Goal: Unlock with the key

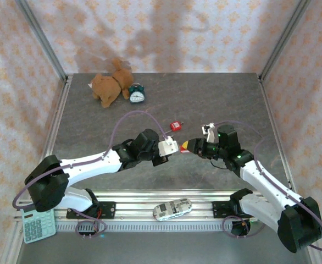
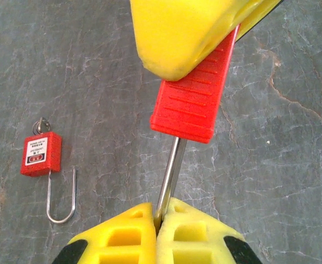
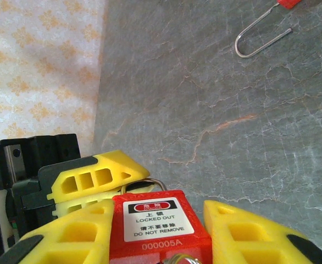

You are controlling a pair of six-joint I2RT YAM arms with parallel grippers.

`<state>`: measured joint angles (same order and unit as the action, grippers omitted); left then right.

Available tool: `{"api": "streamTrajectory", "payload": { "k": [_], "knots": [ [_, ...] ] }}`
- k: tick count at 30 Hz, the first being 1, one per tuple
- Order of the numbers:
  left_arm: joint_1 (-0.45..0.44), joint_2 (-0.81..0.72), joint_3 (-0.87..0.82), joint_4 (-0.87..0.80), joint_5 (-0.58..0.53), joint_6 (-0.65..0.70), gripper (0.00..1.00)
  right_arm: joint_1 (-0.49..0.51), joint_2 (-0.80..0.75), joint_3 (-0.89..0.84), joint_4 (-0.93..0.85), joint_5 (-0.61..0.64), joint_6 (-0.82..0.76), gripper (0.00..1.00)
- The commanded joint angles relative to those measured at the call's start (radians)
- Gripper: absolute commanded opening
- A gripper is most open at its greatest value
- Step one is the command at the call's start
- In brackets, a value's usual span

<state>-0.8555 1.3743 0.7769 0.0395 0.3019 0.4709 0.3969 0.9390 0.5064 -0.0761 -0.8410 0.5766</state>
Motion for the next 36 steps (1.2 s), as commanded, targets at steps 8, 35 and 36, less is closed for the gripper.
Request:
{"api": "streamTrajectory", "payload": {
  "k": [8,35,36],
  "knots": [
    [0.000,-0.091,-0.043,-0.008,-0.108,0.031,0.00,-0.008,-0.032,0.027,-0.009,0.063,0.001,0.18],
    [-0.041,-0.137,0.008,-0.077,-0.223,0.013,0.55,-0.054,-0.029,0.003,0.057,0.003,0.056,0.17],
    [-0.052,-0.134,0.014,-0.077,-0.227,0.023,0.55,-0.052,-0.026,0.003,0.055,0.003,0.051,0.17]
  ]
}}
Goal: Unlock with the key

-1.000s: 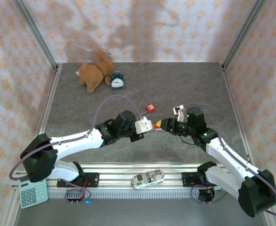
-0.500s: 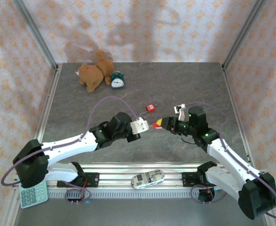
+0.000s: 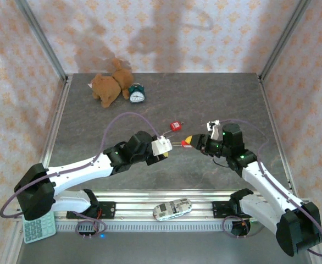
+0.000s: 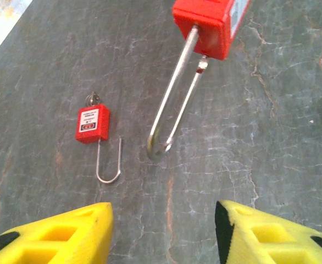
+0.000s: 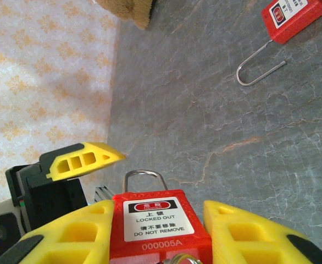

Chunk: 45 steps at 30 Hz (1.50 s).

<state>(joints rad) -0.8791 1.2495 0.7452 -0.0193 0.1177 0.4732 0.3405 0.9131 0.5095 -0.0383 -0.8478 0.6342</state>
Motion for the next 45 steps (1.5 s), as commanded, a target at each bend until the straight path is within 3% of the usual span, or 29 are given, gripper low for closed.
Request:
{"api": "streamTrajectory", "payload": {
  "k": [1,7,22,33,39,41,45],
  "knots": [
    [-0.044,-0.004,0.056,-0.016,-0.054,0.032,0.55,0.010,0.003,0.001,0.014,0.011,-0.015,0.17],
    [-0.103,0.060,0.121,0.034,-0.023,0.037,0.55,0.069,0.015,0.012,0.005,0.031,-0.050,0.17],
    [-0.113,0.165,0.157,0.065,0.043,0.031,0.48,0.089,-0.025,0.023,-0.026,0.021,-0.077,0.17],
    [-0.112,0.160,0.141,0.097,0.054,0.028,0.22,0.096,-0.010,0.023,-0.009,0.019,-0.065,0.17],
    [-0.112,0.151,0.127,0.098,0.048,0.028,0.13,0.096,-0.010,0.024,-0.009,0.028,-0.062,0.17],
    [-0.113,0.146,0.122,0.099,0.040,0.026,0.12,0.096,-0.010,0.026,-0.013,0.036,-0.058,0.20],
    [-0.112,0.127,0.100,0.121,0.004,0.026,0.10,0.095,-0.013,0.035,-0.038,0.070,-0.057,0.37]
  ]
}}
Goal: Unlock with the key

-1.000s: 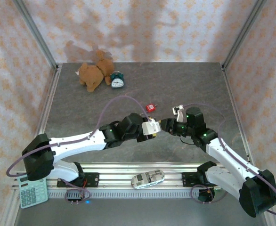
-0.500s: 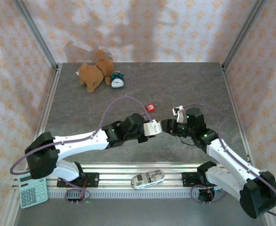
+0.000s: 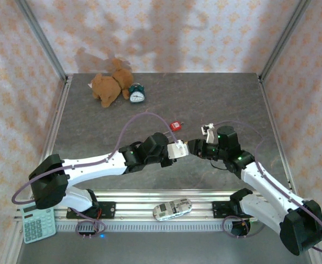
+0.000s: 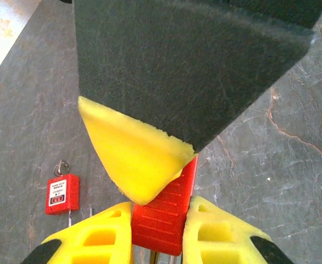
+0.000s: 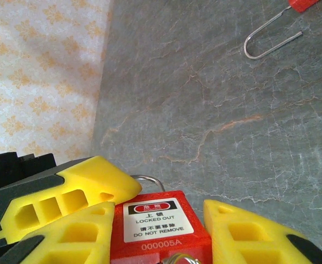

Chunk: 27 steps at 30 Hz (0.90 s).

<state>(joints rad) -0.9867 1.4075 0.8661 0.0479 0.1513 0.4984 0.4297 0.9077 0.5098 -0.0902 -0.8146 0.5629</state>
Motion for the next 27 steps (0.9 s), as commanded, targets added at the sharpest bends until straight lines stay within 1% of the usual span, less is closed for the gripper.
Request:
{"api": "streamTrajectory", "payload": {
  "k": [1,3,6,10,13,16,19,21,24,27],
  "knots": [
    [-0.006,-0.037,-0.032,0.062,-0.042,0.003,0.10,0.006,-0.011,0.040,-0.002,0.049,0.014,0.45],
    [-0.005,-0.048,-0.047,0.075,-0.077,0.009,0.09,0.007,-0.023,0.052,-0.045,0.100,0.009,0.54],
    [-0.004,-0.071,-0.075,0.092,-0.133,0.027,0.09,0.004,-0.053,0.069,-0.109,0.186,0.019,0.62],
    [-0.013,-0.102,-0.117,0.138,-0.222,0.066,0.08,0.001,-0.086,0.085,-0.163,0.275,0.044,0.66],
    [-0.036,-0.116,-0.147,0.205,-0.321,0.132,0.07,-0.010,-0.090,0.093,-0.195,0.328,0.069,0.68],
    [-0.080,-0.104,-0.171,0.291,-0.434,0.237,0.07,-0.022,-0.076,0.080,-0.154,0.286,0.121,0.69],
    [-0.112,-0.073,-0.204,0.409,-0.518,0.335,0.04,-0.022,-0.042,0.051,-0.039,0.192,0.212,0.70],
    [-0.135,-0.036,-0.222,0.522,-0.588,0.405,0.04,-0.022,-0.034,0.024,0.043,0.157,0.276,0.70],
    [-0.163,0.028,-0.248,0.699,-0.658,0.515,0.05,-0.021,-0.032,0.003,0.098,0.141,0.329,0.71],
    [-0.180,0.100,-0.244,0.830,-0.720,0.610,0.05,-0.021,-0.032,-0.016,0.146,0.119,0.365,0.71]
  ]
}}
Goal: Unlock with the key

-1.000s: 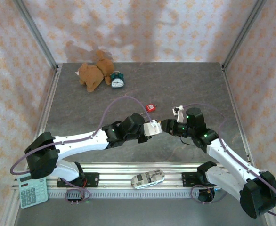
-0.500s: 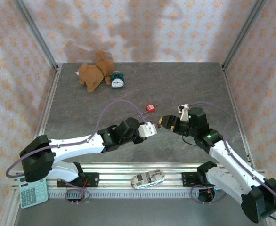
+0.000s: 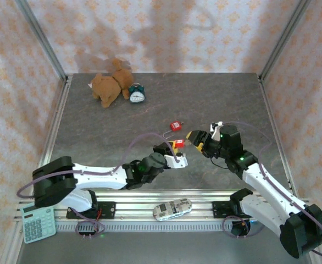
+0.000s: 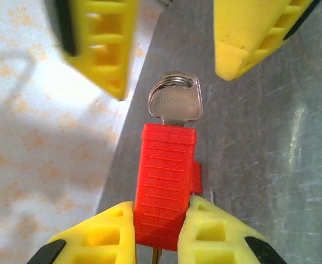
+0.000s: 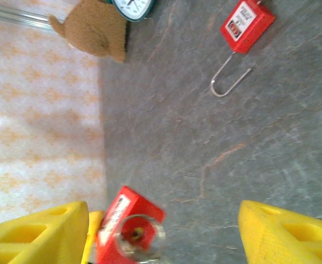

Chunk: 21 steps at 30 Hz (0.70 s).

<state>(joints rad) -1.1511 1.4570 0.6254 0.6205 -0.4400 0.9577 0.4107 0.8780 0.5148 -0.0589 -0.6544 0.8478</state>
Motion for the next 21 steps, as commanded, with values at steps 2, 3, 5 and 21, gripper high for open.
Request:
{"api": "streamTrajectory", "payload": {
  "k": [2,3,5,21],
  "knots": [
    [-0.022,0.098,0.002,0.339,-0.159,0.205,0.05,-0.002,-0.006,-0.036,0.146,-0.051,0.101,0.71],
    [-0.026,0.125,0.003,0.407,-0.175,0.237,0.05,-0.002,-0.008,-0.045,0.162,-0.054,0.111,0.71],
    [-0.035,0.177,0.008,0.526,-0.201,0.302,0.04,-0.003,-0.010,-0.060,0.185,-0.056,0.124,0.71],
    [-0.078,0.388,0.095,0.789,-0.258,0.494,0.00,-0.002,0.016,-0.077,0.276,-0.052,0.125,0.38]
  ]
}}
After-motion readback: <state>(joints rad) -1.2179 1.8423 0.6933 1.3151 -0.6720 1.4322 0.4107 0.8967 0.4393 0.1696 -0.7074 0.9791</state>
